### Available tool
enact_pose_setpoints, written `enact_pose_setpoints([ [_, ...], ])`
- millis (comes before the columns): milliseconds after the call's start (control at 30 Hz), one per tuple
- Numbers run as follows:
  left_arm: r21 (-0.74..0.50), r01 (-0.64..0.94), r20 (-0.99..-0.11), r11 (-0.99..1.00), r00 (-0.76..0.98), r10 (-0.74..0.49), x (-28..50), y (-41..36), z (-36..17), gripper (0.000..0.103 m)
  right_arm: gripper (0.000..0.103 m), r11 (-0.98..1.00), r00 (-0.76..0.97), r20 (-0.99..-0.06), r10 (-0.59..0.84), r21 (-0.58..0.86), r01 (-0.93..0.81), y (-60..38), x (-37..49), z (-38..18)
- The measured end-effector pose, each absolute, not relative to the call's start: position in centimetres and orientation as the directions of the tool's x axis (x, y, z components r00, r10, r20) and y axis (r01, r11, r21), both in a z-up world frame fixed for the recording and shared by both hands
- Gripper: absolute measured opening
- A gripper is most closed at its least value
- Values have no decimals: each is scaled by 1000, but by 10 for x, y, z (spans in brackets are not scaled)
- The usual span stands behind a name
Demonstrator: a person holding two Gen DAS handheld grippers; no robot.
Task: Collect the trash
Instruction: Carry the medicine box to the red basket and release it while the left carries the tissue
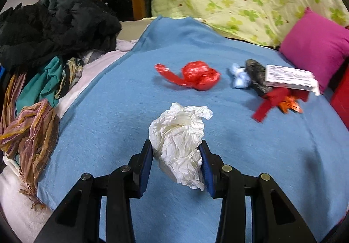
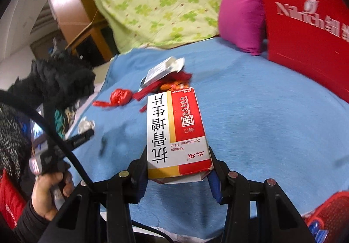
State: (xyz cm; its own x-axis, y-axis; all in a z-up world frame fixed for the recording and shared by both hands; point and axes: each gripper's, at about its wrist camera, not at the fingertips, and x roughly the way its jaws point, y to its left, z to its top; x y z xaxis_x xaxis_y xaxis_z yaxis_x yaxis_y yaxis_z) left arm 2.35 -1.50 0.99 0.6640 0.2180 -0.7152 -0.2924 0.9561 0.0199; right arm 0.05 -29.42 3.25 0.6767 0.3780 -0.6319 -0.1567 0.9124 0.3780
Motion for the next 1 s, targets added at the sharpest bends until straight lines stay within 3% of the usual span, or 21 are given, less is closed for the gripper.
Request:
enact_pose_setpoints([
  [1000, 25, 68, -657, 997, 754, -35, -19, -169, 76, 43, 49, 882, 798, -548, 250, 469, 45, -408, -83, 47],
])
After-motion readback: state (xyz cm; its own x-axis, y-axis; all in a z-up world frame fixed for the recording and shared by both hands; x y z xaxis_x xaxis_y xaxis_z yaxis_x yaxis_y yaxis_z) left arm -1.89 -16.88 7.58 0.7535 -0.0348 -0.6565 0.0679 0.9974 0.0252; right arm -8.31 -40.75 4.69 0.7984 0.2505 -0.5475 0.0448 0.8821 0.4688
